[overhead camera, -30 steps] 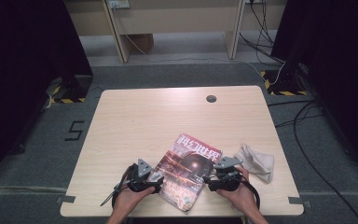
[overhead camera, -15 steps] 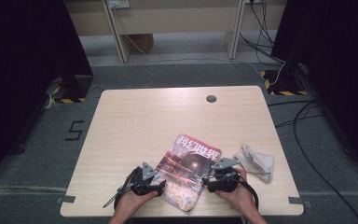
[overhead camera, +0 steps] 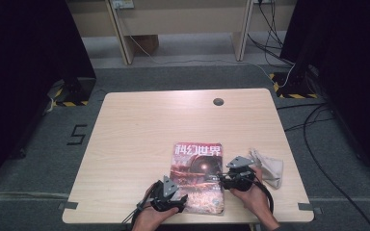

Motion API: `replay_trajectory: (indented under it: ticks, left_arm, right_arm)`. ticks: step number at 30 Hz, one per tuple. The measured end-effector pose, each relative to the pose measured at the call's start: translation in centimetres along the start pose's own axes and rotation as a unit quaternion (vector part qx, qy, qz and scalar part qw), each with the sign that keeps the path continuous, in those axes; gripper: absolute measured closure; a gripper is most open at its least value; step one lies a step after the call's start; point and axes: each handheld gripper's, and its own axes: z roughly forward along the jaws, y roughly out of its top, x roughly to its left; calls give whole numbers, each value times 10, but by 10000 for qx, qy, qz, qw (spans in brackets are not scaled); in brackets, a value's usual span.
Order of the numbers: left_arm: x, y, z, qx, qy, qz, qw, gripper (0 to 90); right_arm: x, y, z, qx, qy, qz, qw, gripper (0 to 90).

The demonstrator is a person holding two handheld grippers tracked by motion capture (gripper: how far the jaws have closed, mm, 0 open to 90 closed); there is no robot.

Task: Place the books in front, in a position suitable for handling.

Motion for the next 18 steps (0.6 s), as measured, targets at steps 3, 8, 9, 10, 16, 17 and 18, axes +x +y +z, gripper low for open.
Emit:
replay_trajectory:
  ticks: [3, 8, 9, 10, 16, 17, 18]
  left_arm:
    - [-2, 2, 3, -22, -32, 19, 10000, 268]
    - [4, 0, 2, -13, -40, -29, 10000, 203]
    - [5, -1, 2, -16, -27, -20, 10000, 200]
    - [7, -1, 0, 11, -14, -20, 10000, 200]
    - [12, -3, 0, 54, -39, -129, 9999, 185]
    - [12, -2, 1, 61, -53, -135, 9999, 177]
    - [12, -1, 4, 39, -80, -185, 9998, 175]
  right_arm:
    - [5, 3, 2, -96, 228, -13, 9997, 372]
    - [10, 3, 4, -35, 284, -125, 9995, 380]
    - [8, 2, 5, -47, 329, -83, 9994, 381]
    - [8, 2, 5, -21, 371, -33, 9993, 386]
    - [9, 3, 5, 8, 344, -141, 9993, 405]
    - [9, 3, 5, 7, 348, -133, 9993, 406]
    - [7, 2, 5, 10, 336, -127, 9994, 407]
